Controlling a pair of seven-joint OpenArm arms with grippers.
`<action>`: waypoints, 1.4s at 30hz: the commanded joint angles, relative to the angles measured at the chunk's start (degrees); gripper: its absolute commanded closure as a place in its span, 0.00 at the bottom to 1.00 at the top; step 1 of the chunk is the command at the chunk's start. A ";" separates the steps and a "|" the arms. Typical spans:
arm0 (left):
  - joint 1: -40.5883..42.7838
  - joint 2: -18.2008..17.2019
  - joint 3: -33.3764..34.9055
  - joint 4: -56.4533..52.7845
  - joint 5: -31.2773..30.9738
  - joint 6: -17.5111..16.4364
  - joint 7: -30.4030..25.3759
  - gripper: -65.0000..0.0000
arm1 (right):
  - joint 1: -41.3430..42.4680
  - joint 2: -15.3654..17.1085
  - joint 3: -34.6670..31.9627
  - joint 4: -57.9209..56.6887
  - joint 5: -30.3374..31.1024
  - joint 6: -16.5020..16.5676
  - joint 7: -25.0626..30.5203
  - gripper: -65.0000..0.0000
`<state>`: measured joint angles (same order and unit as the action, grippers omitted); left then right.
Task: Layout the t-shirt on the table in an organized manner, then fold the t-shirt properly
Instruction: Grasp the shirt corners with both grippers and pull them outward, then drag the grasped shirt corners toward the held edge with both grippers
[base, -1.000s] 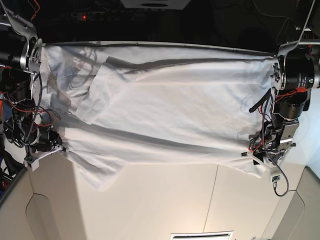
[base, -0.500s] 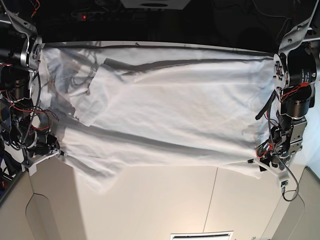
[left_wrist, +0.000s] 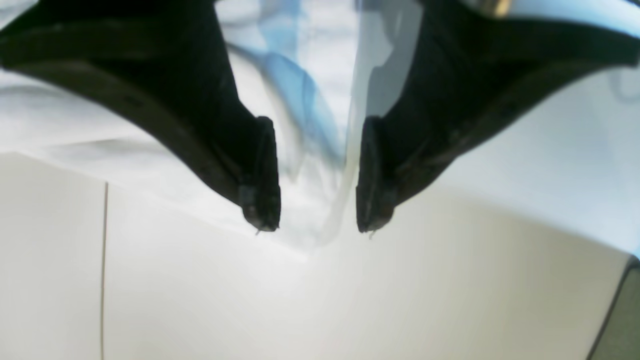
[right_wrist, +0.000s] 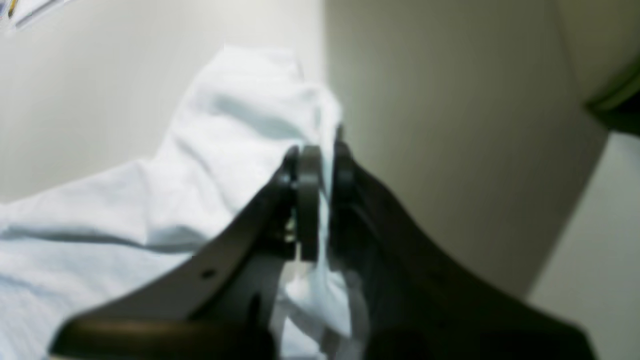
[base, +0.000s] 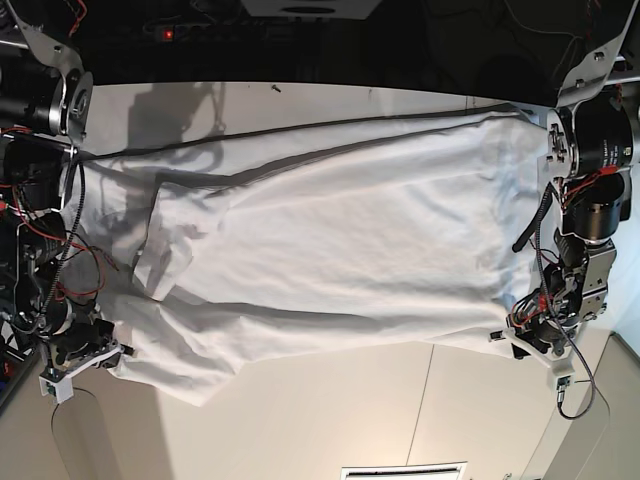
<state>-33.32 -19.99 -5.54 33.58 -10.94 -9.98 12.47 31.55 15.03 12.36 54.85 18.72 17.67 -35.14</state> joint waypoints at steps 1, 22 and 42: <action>-1.88 -0.76 -0.04 1.01 -0.20 -0.20 -1.01 0.57 | 1.57 -0.20 0.15 0.98 0.02 0.33 1.03 1.00; -1.68 -0.85 -0.04 1.01 -6.82 -18.49 2.97 0.59 | 1.42 -1.40 0.15 1.09 -7.78 10.40 4.74 0.84; 27.69 -11.34 -0.11 38.14 -48.00 -30.02 40.46 1.00 | -24.02 0.52 1.27 32.28 9.42 15.06 -18.88 1.00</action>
<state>-4.36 -30.65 -5.39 70.89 -57.52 -39.42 53.82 6.55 14.68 13.13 86.37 27.49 32.47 -54.72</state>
